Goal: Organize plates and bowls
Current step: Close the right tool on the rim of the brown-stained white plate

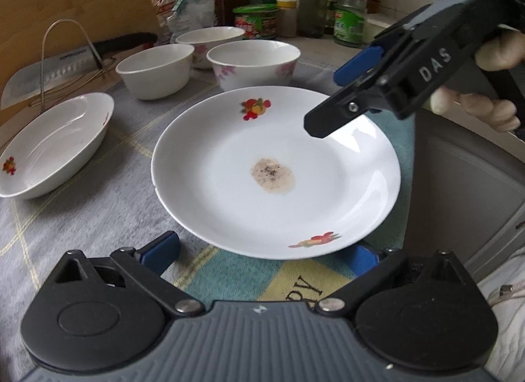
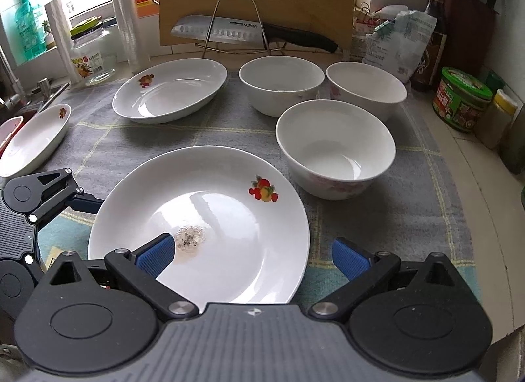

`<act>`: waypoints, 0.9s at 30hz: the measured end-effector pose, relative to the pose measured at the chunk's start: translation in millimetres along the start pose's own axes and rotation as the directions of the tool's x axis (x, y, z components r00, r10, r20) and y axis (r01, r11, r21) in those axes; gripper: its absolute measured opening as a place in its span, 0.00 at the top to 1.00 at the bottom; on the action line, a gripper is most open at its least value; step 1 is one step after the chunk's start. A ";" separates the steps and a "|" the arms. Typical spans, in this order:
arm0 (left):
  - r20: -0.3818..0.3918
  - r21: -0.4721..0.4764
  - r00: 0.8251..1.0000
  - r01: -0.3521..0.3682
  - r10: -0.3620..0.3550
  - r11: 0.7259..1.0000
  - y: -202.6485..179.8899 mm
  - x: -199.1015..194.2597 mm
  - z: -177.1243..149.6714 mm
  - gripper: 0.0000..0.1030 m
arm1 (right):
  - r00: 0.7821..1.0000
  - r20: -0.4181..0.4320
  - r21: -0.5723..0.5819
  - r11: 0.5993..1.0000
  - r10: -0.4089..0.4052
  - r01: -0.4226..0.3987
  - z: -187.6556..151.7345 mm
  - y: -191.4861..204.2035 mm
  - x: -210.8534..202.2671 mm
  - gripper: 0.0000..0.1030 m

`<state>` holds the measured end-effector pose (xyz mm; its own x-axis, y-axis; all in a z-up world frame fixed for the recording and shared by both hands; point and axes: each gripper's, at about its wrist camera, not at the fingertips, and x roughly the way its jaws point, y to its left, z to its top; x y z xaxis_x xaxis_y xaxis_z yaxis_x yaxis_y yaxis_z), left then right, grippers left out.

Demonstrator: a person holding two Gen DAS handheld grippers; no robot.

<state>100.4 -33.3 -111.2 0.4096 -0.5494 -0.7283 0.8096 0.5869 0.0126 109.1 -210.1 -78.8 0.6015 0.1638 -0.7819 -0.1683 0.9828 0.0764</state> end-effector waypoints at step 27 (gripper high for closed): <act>0.020 0.077 0.996 0.084 -0.086 0.993 8.3 3.6 3.3 0.01 | 0.972 -0.055 0.143 0.965 0.230 -0.220 12.1 -30.2 42.2 0.00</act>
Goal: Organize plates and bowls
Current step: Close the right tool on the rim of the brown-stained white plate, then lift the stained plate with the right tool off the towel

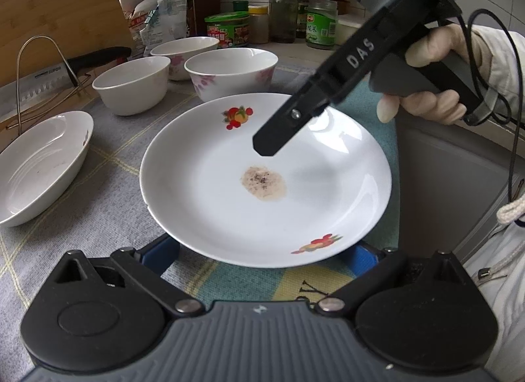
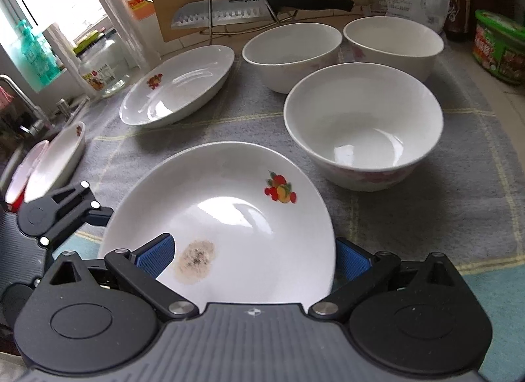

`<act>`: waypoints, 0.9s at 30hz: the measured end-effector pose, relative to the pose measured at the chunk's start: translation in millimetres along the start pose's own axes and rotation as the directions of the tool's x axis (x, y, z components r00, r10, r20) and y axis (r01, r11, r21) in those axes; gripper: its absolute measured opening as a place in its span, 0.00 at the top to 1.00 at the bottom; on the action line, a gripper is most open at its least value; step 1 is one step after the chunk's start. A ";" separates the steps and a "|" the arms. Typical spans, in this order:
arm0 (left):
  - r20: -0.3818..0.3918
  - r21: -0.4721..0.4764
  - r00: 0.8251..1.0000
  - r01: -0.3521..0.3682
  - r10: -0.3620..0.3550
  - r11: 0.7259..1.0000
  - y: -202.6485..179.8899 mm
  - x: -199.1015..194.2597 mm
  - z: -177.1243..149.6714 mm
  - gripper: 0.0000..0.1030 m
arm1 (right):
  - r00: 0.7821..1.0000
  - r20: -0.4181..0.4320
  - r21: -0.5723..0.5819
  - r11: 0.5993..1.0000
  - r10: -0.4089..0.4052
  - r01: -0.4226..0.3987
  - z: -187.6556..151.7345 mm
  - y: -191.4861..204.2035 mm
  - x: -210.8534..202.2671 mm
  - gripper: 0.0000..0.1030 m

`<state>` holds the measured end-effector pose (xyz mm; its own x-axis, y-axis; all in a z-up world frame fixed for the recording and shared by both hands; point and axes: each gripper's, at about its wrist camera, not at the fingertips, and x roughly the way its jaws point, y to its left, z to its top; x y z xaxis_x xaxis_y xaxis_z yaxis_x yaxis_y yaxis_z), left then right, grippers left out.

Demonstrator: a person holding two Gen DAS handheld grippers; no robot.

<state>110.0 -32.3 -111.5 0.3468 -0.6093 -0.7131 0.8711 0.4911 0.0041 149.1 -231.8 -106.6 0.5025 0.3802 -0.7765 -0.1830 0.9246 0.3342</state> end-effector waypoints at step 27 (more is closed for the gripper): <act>0.002 0.018 1.000 0.012 -0.012 1.000 -1.9 -4.0 3.4 0.01 | 0.996 -0.064 -0.050 0.996 0.065 -0.069 14.7 0.5 10.1 0.00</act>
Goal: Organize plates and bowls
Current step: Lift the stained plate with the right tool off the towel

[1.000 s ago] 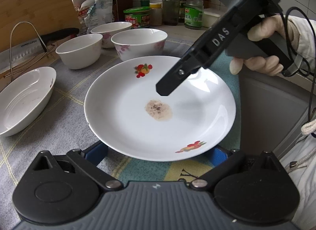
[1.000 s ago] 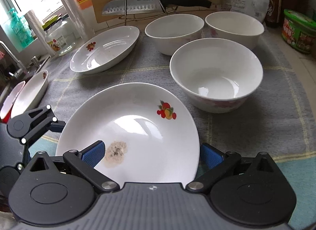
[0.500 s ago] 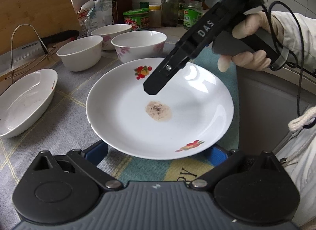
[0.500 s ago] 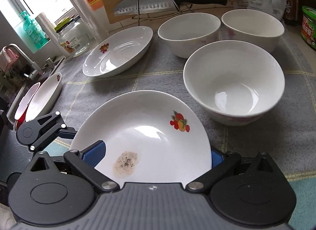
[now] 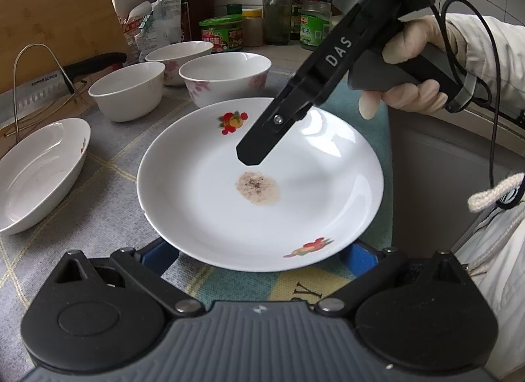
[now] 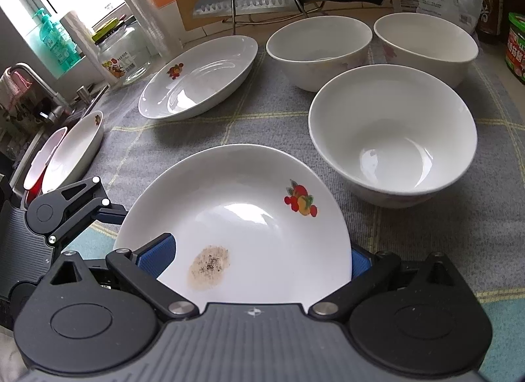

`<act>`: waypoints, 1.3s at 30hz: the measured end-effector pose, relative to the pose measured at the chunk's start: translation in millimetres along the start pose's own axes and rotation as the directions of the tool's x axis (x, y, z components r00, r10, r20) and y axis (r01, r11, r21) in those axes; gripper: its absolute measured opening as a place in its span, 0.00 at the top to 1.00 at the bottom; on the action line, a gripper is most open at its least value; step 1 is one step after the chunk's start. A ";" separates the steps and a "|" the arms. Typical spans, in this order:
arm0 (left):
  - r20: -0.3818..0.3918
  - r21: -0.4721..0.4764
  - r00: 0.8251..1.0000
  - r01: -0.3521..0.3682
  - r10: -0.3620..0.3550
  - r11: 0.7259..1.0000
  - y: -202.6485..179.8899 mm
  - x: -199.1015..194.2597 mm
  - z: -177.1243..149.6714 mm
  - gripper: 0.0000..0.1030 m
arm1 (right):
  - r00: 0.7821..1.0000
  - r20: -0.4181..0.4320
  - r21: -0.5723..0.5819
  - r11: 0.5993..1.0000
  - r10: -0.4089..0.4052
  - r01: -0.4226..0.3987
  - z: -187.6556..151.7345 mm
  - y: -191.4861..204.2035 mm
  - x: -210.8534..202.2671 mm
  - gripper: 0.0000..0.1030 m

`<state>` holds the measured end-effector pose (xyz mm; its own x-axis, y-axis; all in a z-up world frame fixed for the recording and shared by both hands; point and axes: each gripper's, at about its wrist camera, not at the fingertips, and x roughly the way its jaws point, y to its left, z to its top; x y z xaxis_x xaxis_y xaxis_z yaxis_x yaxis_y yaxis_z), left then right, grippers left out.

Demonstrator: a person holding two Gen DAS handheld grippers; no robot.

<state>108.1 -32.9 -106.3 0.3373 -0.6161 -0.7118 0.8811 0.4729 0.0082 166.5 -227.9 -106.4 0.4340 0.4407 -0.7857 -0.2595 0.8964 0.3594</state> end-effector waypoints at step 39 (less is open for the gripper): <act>-0.008 -0.029 0.999 -0.032 0.032 0.999 4.6 -17.5 -18.0 0.01 | 0.999 -0.011 -0.053 0.998 0.033 -0.033 0.9 25.9 11.2 0.00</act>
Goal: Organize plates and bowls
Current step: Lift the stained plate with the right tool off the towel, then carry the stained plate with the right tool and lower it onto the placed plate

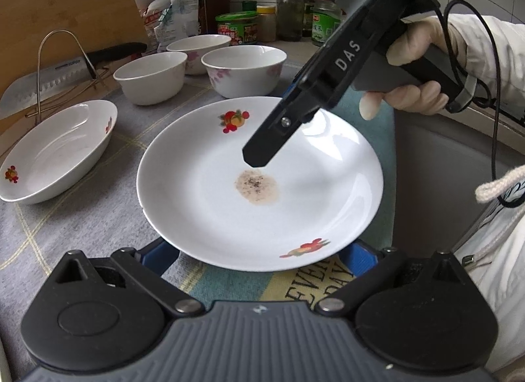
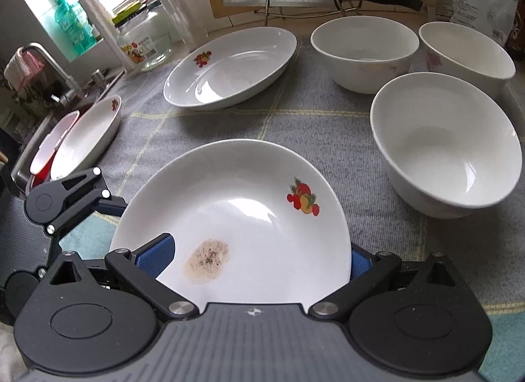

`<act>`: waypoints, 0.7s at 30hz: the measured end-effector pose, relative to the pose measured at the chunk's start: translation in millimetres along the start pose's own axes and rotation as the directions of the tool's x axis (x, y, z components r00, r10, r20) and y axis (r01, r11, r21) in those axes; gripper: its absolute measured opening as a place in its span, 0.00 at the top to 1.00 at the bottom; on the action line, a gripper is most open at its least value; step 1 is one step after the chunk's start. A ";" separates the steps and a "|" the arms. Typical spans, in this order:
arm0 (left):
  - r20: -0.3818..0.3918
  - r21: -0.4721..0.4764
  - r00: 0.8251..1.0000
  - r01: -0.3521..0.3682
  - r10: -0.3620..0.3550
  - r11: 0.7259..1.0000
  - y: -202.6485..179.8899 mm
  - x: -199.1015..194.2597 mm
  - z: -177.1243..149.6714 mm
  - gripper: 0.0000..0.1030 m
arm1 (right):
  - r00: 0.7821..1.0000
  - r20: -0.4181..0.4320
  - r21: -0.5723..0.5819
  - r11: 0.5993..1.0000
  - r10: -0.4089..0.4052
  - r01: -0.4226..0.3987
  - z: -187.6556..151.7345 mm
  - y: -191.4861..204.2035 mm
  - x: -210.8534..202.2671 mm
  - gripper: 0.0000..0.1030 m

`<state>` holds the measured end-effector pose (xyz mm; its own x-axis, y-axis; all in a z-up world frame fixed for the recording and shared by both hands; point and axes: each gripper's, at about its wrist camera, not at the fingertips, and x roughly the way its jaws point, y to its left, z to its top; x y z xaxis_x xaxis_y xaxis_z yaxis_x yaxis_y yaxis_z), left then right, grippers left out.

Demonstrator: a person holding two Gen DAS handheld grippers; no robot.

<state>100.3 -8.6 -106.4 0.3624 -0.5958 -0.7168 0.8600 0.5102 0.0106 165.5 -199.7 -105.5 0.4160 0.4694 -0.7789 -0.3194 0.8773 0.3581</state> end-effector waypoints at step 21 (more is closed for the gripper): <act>0.013 -0.003 1.000 -0.021 0.021 1.000 -1.8 -9.2 -2.4 0.01 | 0.999 0.028 -0.041 0.999 0.035 -0.034 5.1 7.1 -6.3 0.00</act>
<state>94.6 -2.6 -101.5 0.3847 -0.5932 -0.7072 0.8512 0.5244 0.0231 164.9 -195.9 -95.4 0.4284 0.5028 -0.7508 -0.3680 0.8559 0.3633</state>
